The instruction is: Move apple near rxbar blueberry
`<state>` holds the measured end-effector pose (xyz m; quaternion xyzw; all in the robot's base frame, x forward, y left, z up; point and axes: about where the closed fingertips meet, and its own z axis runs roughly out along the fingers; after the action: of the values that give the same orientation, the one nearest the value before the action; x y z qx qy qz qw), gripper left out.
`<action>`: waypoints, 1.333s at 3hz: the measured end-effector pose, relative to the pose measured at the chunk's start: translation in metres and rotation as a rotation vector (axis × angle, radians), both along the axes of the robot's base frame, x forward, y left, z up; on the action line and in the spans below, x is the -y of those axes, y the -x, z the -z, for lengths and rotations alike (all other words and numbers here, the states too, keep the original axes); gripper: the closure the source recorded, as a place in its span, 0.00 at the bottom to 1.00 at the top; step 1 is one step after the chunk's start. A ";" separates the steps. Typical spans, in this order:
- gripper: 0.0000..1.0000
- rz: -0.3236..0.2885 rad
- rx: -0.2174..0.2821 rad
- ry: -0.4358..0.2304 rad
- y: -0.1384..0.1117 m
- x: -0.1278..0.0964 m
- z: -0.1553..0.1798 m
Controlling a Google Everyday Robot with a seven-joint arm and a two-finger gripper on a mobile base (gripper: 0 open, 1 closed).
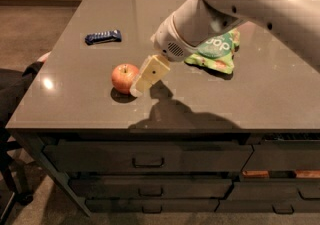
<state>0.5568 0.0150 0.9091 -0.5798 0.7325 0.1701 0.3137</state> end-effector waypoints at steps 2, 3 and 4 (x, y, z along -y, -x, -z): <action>0.00 0.000 -0.024 -0.037 -0.031 -0.035 0.029; 0.03 -0.022 -0.055 -0.031 -0.034 -0.041 0.044; 0.33 -0.056 -0.070 -0.017 -0.029 -0.046 0.051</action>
Offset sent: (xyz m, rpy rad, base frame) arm 0.0441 0.0435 -0.0426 0.0542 0.0397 -0.0075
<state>0.5861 0.0612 0.8584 -0.5913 0.7248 0.2053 0.2880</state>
